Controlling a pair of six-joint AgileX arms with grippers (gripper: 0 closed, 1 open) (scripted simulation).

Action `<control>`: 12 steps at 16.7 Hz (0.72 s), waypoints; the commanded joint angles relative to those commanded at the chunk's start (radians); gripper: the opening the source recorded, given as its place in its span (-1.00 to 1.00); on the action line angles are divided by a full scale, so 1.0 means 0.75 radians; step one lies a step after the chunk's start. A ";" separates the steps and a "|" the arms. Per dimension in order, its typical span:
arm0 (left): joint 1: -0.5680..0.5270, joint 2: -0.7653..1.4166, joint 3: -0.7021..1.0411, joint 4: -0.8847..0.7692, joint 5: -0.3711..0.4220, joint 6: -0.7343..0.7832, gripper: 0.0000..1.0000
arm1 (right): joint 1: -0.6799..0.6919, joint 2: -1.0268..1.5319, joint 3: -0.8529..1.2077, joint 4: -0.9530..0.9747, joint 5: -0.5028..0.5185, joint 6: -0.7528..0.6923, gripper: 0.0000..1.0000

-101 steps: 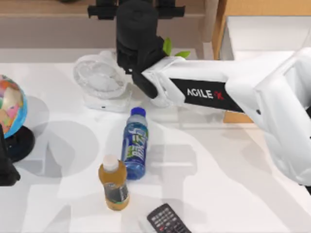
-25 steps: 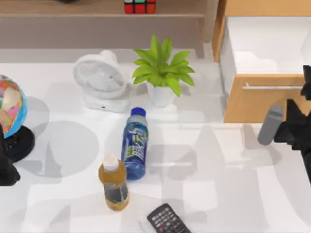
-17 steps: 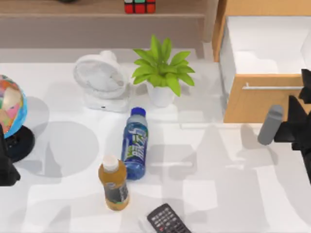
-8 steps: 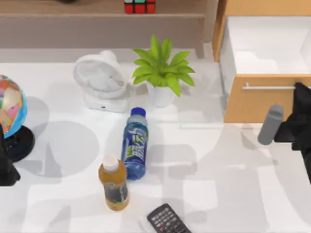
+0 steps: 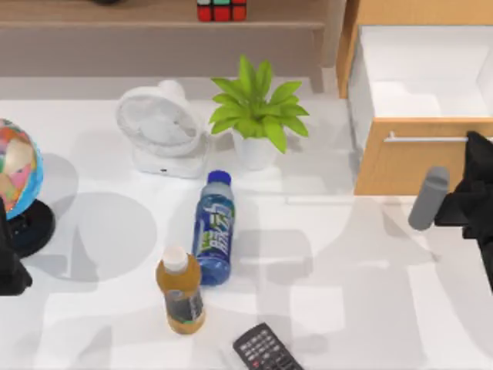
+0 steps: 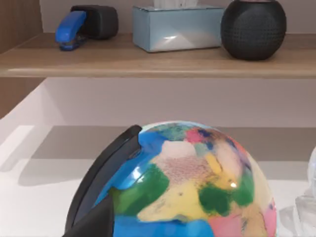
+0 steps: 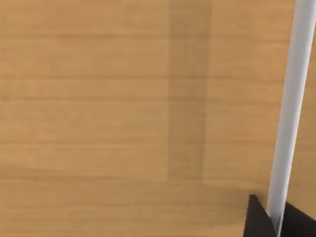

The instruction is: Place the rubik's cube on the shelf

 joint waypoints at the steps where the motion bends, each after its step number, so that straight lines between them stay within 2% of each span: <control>1: 0.000 0.000 0.000 0.000 0.000 0.000 1.00 | -0.001 0.001 0.004 -0.003 -0.001 0.000 -1.00; 12: 0.000 0.000 0.000 0.000 0.000 0.000 1.00 | -0.094 0.102 0.332 -0.228 -0.092 -0.002 -1.00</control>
